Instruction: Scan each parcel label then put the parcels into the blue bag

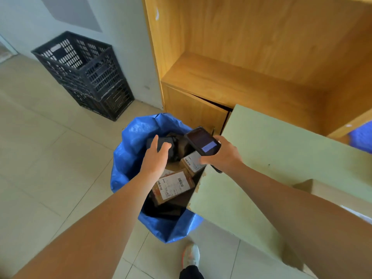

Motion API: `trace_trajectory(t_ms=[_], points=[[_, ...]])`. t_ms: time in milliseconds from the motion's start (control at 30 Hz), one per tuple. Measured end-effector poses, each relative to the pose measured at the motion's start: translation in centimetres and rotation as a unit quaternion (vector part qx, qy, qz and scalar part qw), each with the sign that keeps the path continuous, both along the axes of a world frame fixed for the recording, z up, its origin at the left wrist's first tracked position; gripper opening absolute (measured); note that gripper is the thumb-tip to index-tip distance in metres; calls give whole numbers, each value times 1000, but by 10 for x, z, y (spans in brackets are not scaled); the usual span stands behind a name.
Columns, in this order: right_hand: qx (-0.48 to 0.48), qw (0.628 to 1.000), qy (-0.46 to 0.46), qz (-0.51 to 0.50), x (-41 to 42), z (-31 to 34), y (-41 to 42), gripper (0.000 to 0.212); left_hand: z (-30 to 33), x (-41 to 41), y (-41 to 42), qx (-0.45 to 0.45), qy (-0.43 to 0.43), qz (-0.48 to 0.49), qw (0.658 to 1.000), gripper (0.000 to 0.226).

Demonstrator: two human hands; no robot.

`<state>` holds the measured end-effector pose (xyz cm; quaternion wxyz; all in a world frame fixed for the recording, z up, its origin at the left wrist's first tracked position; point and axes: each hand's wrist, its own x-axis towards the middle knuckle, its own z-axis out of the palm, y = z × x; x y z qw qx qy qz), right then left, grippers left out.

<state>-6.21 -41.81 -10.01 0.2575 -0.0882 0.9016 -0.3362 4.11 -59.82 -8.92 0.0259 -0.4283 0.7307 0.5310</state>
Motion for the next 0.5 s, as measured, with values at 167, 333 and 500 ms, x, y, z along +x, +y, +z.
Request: trace_trajectory(t_ms=[167,333,500], points=[[15,998,53,-8,-2,56,74,80,44,-22,64,-29,35,-56,997,58],[49,992,112,-30,9,103,176,77,80,-32,148,-17,52,-119,991,60],[146,975,164,-34,27,140,291,86,109,-33,252,-49,73,-159,983,60]])
